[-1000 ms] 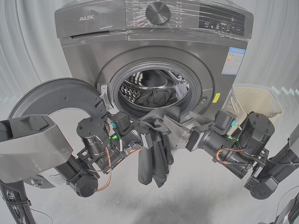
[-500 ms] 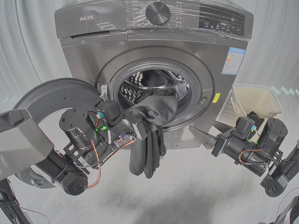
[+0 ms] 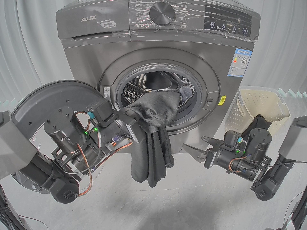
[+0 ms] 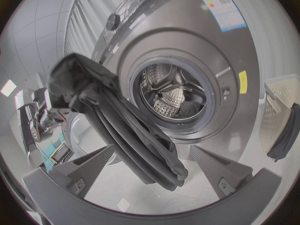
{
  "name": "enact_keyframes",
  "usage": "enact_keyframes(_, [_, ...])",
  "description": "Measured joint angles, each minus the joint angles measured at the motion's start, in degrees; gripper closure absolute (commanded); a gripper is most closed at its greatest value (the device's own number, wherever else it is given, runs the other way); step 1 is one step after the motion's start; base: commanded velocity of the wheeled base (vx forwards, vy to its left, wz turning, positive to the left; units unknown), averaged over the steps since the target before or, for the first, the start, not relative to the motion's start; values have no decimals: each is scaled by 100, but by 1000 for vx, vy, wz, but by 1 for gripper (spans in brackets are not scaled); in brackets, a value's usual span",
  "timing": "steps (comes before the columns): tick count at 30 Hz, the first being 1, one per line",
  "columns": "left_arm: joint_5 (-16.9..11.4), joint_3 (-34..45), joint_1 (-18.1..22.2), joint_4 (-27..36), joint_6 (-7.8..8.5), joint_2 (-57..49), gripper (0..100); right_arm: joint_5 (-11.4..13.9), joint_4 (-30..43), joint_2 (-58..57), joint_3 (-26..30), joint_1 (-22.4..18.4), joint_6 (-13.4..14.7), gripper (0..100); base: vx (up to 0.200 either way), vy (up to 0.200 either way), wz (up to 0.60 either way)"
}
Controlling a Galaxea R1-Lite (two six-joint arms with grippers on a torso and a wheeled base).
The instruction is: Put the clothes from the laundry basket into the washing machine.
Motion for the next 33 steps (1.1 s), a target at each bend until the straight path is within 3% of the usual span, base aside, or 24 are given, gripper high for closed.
enact_keyframes(6, [-7,33,-6,-2,-5,-83,100,183,-43,824,-606,-22,-11,0,0,0,0])
enact_keyframes(14, [-2,50,-50,-2,-7,-129,100,244,-33,1718,-1412,11,-30,0,0,0,0])
enact_keyframes(33, [6,116,-152,-4,-2,-141,100,241,59,2655,-2509,-41,-26,0,0,0,0])
